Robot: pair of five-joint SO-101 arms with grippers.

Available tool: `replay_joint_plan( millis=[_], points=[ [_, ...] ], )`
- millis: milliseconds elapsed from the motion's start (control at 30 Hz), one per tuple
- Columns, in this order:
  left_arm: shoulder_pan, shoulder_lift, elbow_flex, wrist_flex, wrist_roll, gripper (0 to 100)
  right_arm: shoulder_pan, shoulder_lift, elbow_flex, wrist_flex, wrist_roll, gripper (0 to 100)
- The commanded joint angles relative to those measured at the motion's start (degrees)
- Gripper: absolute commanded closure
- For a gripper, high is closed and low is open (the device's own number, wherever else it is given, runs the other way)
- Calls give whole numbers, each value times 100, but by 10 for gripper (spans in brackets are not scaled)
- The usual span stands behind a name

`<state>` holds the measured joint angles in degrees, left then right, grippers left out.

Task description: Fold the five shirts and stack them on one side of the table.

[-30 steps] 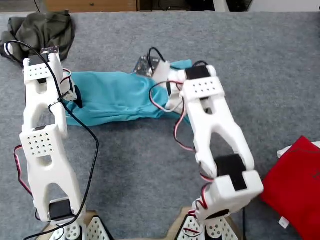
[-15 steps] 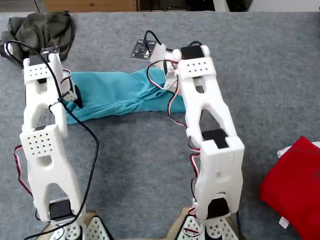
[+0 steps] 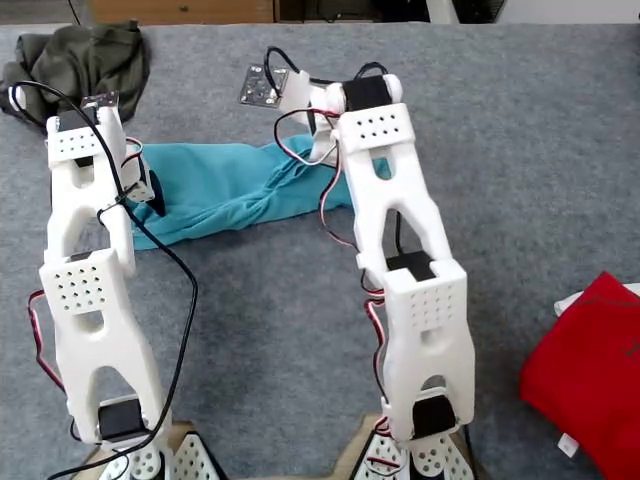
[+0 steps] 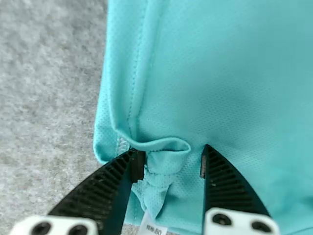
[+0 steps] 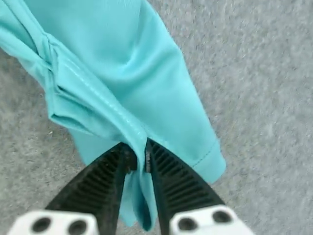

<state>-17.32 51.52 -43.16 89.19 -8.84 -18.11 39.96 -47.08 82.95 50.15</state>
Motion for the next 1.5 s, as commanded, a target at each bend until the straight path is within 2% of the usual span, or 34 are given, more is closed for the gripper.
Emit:
replay_joint_plan(
  millis=[0, 133, 267, 433, 600, 800, 900, 967, 1167, 1267, 1467],
  points=[
    [105, -4, -167, -141, -44, 793, -110, -40, -382, 18, 70, 835],
    [105, -4, -167, -141, -44, 793, -110, -40, -391, 167, 70, 663],
    [105, -4, -167, -141, -44, 793, -84, -57, -400, 308, 70, 593],
    [105, -4, -167, -141, -44, 793, -101, -48, -787, 941, 62, 603],
    [114, -4, -167, -141, -44, 793, -180, -48, -1305, 1714, 18, 684],
    [123, -48, -158, -141, -44, 793, -215, -57, -1446, 1916, -1196, 757],
    [123, -66, -176, -62, -607, 790, -189, -48, -1437, 1916, -1530, 756],
    [97, -171, -378, 264, -1037, 789, -198, -48, -1437, 1916, -1574, 756],
    [-44, -312, -1099, 1134, -1310, 788, -242, -66, -1446, 1943, -1670, 756],
    [-202, -453, -1152, 1178, -1486, 788, -233, -92, -1437, 1943, -1776, 756],
    [-519, -1543, -835, 1178, -1767, 788, -233, -338, -1191, 1943, -1776, 756]
  ],
)
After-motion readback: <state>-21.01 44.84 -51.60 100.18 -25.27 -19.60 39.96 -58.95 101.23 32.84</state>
